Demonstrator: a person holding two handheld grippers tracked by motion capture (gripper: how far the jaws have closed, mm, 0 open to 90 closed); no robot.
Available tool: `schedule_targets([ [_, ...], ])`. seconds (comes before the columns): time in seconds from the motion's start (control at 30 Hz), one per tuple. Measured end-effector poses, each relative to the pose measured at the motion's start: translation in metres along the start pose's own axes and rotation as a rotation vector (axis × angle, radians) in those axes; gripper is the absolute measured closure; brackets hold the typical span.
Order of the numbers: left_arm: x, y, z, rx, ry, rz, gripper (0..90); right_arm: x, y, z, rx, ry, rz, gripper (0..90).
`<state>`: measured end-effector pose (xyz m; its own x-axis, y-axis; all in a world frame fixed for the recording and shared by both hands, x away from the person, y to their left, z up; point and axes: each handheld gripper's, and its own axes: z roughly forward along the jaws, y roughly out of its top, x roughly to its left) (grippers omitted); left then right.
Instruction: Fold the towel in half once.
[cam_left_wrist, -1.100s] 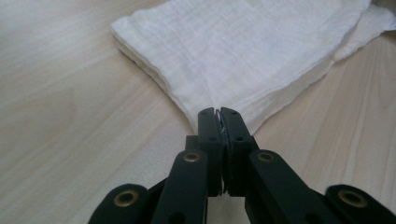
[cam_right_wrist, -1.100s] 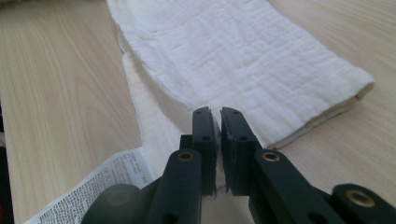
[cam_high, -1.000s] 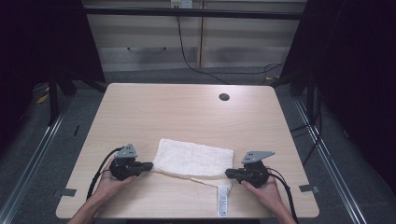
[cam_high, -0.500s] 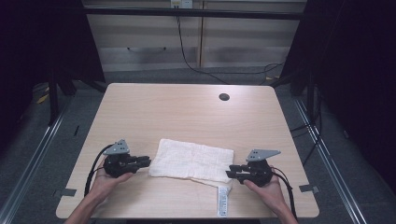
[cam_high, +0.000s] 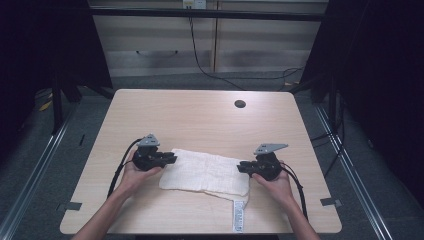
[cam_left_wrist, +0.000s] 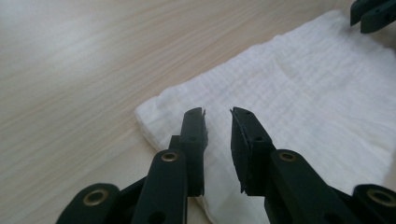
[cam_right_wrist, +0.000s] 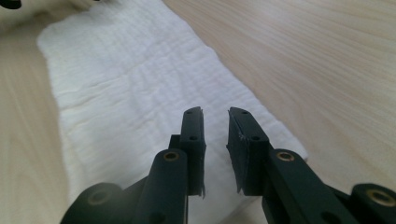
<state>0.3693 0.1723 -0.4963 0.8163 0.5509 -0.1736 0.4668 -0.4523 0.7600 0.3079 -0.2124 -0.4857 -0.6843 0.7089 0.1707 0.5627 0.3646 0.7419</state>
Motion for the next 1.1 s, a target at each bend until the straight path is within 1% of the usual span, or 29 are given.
schedule_targets([
  [0.07,-0.001,-0.004,0.007,0.035,0.016,0.021,75.3,-0.004,0.001,0.006,0.014,0.002,0.014,78.1],
  [0.1,-0.002,-0.007,0.008,0.032,0.017,0.027,75.2,-0.006,0.001,0.009,0.026,0.0,0.016,78.6],
  [0.13,-0.002,-0.007,0.007,0.033,0.01,0.021,75.3,-0.008,0.0,0.013,0.036,-0.005,0.013,78.9],
  [0.2,-0.002,-0.009,0.004,0.043,0.016,0.027,75.2,-0.011,-0.001,0.017,0.054,-0.012,0.027,78.9],
  [0.27,-0.002,-0.014,0.0,0.034,0.004,0.026,74.9,-0.014,-0.003,0.021,0.051,-0.015,0.035,79.0],
  [0.3,-0.002,-0.016,-0.003,0.034,0.007,0.028,75.0,-0.015,-0.003,0.021,0.049,-0.015,0.054,78.7],
  [0.33,-0.003,-0.018,-0.005,0.03,0.006,0.027,75.1,-0.016,-0.002,0.022,0.041,-0.022,0.05,78.6],
  [0.37,-0.004,-0.02,-0.007,0.031,0.006,0.03,75.1,-0.017,-0.001,0.023,0.041,-0.033,0.055,78.7],
  [0.4,-0.005,-0.022,-0.01,0.035,0.009,0.026,75.1,-0.018,0.0,0.024,0.043,-0.034,0.058,78.5],
  [0.5,-0.011,-0.027,-0.016,0.039,0.008,0.038,75.0,-0.021,0.003,0.029,0.033,-0.035,0.057,78.2],
  [0.6,-0.013,-0.032,-0.019,0.031,0.001,0.035,75.0,-0.02,0.006,0.034,0.022,-0.034,0.058,75.6],
  [0.67,-0.011,-0.034,-0.021,0.024,-0.009,0.022,75.1,-0.018,0.007,0.034,0.023,-0.027,0.054,73.7],
  [0.77,-0.01,-0.034,-0.021,0.017,0.001,0.019,75.2,-0.018,0.009,0.028,-0.003,-0.025,0.045,75.1],
  [0.8,-0.009,-0.034,-0.021,0.017,0.005,0.019,75.2,-0.02,0.01,0.025,-0.02,-0.031,0.049,76.1],
  [0.87,-0.009,-0.033,-0.02,0.017,0.012,0.022,75.2,-0.028,0.011,0.02,-0.052,-0.041,0.084,76.9],
  [0.9,-0.008,-0.033,-0.021,0.017,0.013,0.022,75.1,-0.032,0.012,0.018,-0.058,-0.051,0.093,76.9],
  [0.97,-0.008,-0.033,-0.021,0.017,0.014,0.025,75.0,-0.037,0.013,0.017,-0.058,-0.059,0.094,76.7],
  [1.0,-0.008,-0.033,-0.021,0.017,0.009,0.019,75.0,-0.038,0.013,0.017,-0.057,-0.057,0.09,76.1],
  [1.1,-0.007,-0.033,-0.021,0.016,0.009,0.018,75.0,-0.041,0.017,0.02,-0.048,-0.054,0.089,73.7],
])
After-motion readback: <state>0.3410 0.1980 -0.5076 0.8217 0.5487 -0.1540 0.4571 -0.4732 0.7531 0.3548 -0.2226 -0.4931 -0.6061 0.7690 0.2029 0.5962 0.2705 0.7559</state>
